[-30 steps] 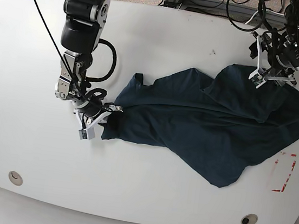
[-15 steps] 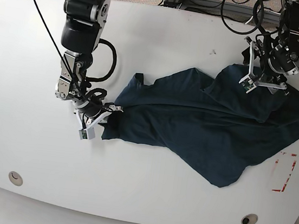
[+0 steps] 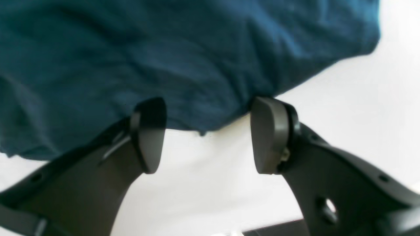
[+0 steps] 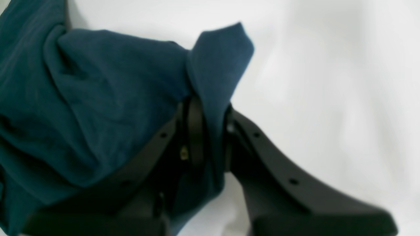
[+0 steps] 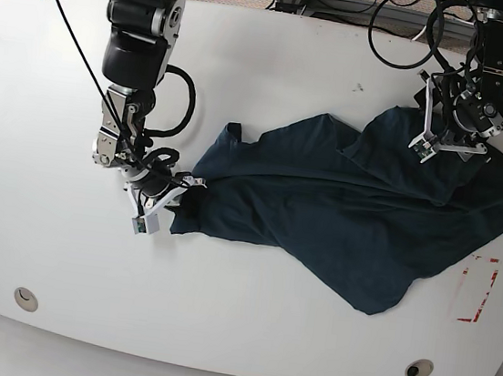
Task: Layout the t-shirt on the table in an organized manner, then fold the t-shirt properly
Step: 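Drag the grasped fabric with the left gripper away from the right gripper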
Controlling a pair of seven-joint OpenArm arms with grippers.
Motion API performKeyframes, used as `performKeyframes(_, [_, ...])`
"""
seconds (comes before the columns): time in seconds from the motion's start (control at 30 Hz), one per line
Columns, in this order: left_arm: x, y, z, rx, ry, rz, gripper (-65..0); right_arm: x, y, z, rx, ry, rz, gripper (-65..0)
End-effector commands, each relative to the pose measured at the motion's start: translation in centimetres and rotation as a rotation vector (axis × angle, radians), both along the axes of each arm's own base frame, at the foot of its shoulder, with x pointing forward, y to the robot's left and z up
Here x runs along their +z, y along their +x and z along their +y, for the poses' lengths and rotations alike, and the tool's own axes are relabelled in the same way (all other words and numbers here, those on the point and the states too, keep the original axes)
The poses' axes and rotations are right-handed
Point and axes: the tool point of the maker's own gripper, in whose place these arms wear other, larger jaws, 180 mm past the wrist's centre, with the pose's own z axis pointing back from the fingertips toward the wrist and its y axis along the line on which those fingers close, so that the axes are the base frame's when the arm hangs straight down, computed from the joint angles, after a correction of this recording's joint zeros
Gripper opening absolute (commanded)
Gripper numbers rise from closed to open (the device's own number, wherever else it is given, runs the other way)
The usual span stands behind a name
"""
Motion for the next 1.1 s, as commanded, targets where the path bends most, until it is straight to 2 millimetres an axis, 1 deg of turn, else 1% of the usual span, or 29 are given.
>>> performKeyframes(0.0, [0.0,0.5,0.4,-0.001,-0.004,-0.013,-26.5,1.8,1.4,-0.3,-0.008,0.005,-0.052,-58.0])
performKeyframes(0.13, [-0.3,0.2,0.5,0.004,-0.005,0.000,-26.5,1.8,1.4,-0.3,-0.008,0.005,-0.052,-58.0])
performKeyframes(0.27, [-0.5,0.1,0.0,-0.012,-0.009,0.006,-26.5,1.8,1.4,-0.3,-0.008,0.005,-0.052,-58.0])
performKeyframes(0.57, [-0.7,0.1,-0.1,-0.014,-0.013,0.008,-27.1,1.8,1.4,-0.4,-0.009,0.005,-0.052,-58.0])
performKeyframes(0.63, [-0.6,0.2,-0.3,-0.018,-0.021,0.001,-31.4,1.8,1.4,-0.4,-0.009,0.005,-0.052,-58.0])
performKeyframes(0.67, [-0.7,0.2,-0.4,-0.018,-0.025,-0.001,-34.6,1.8,1.4,-0.4,-0.009,0.005,-0.052,-58.0])
performKeyframes(0.77, [-1.6,-0.2,-0.4,-0.016,-0.034,0.025,-48.3,1.8,1.4,-0.4,-0.009,0.005,-0.052,-58.2])
performKeyframes(0.87, [-2.5,-0.6,0.0,0.001,-0.036,0.057,-61.4,1.8,1.4,-0.4,-0.009,0.005,-0.052,-58.2])
performKeyframes(0.9, [-2.6,-0.5,0.1,0.006,-0.036,0.057,-64.2,1.8,1.4,-0.4,-0.009,0.005,-0.052,-58.3])
performKeyframes(0.97, [-2.7,-0.1,0.3,0.012,-0.037,0.058,-65.0,1.7,1.3,-0.4,-0.009,0.005,-0.050,-58.3])
performKeyframes(1.07, [-2.8,-0.1,0.4,0.016,-0.038,0.061,-65.0,1.7,1.3,-0.4,-0.009,0.005,-0.050,-58.3])
